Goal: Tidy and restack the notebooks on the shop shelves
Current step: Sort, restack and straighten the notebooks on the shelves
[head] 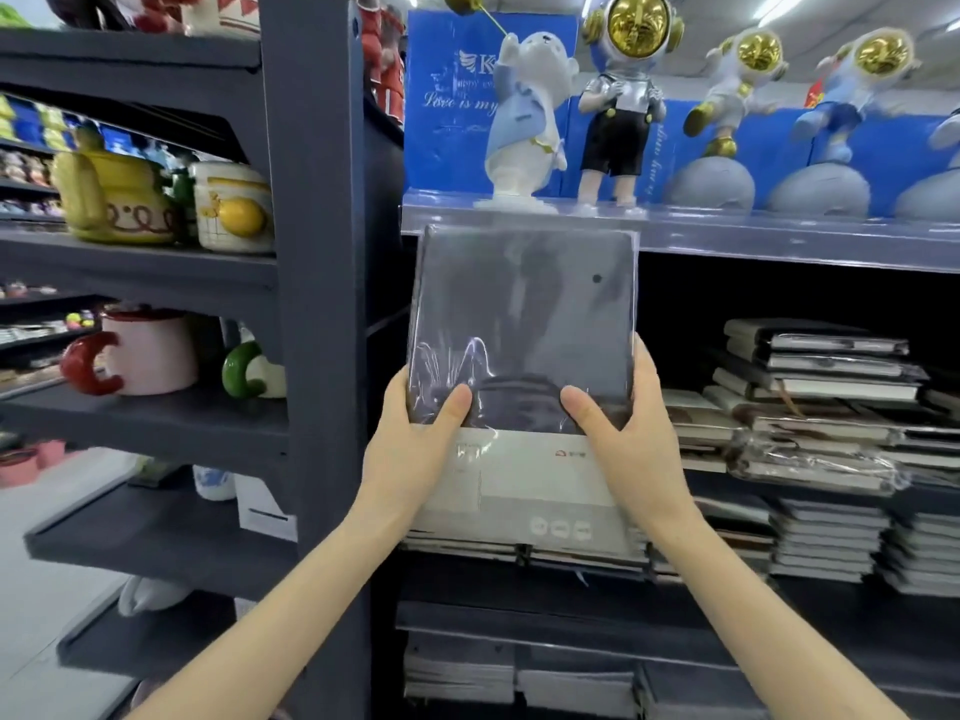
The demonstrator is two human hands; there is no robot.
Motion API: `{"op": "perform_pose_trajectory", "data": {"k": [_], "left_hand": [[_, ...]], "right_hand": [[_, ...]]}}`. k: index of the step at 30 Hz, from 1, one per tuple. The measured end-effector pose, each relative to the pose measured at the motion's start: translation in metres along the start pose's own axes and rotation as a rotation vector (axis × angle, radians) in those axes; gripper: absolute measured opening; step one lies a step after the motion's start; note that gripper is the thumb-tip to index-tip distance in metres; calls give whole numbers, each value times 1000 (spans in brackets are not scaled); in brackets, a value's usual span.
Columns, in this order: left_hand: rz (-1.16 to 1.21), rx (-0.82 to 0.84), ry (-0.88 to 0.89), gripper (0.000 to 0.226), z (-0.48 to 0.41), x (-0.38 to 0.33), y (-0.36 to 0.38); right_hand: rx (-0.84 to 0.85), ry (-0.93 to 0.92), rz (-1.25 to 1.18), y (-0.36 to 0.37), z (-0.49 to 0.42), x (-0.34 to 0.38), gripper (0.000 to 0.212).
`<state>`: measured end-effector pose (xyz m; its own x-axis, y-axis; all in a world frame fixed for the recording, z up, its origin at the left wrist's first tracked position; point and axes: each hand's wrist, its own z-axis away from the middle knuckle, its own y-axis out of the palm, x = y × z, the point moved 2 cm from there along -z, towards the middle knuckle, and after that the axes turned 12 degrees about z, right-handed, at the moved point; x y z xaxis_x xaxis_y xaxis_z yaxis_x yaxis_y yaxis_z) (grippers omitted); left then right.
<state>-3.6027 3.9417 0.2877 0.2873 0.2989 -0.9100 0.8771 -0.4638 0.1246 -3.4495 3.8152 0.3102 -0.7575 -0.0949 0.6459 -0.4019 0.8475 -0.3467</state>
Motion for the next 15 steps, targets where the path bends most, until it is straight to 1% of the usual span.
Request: {"op": "perform_pose_trajectory", "data": {"k": [2,4,5,7,9,10,12,15], "left_hand": [[-75,-15,-85,50,7,5,-3],[-132,-17,-137,68,6,11,-4],[-146,-24,-163,74,1,15,-4],[-157,-43,-236,82,-12,25,-4],[-153,-73,-306,86,-25,32,0],[-151,-82,-319,85,-32,36,2],[-178,-92,-321,76,-46,40,7],[-283,-76,-340,66,-62,46,11]], "right_hand": [[57,87,34,4,10,-6,63],[117,165,97,9,11,-11,53],[153,196,145,11,7,-11,56],[246,254,256,16,-4,-10,71],[333,286,379,19,-17,-6,74],[366,283,425,20,-23,-5,72],[446,256,479,21,-31,-3,67],[520,170,502,13,-33,-1,58]]}}
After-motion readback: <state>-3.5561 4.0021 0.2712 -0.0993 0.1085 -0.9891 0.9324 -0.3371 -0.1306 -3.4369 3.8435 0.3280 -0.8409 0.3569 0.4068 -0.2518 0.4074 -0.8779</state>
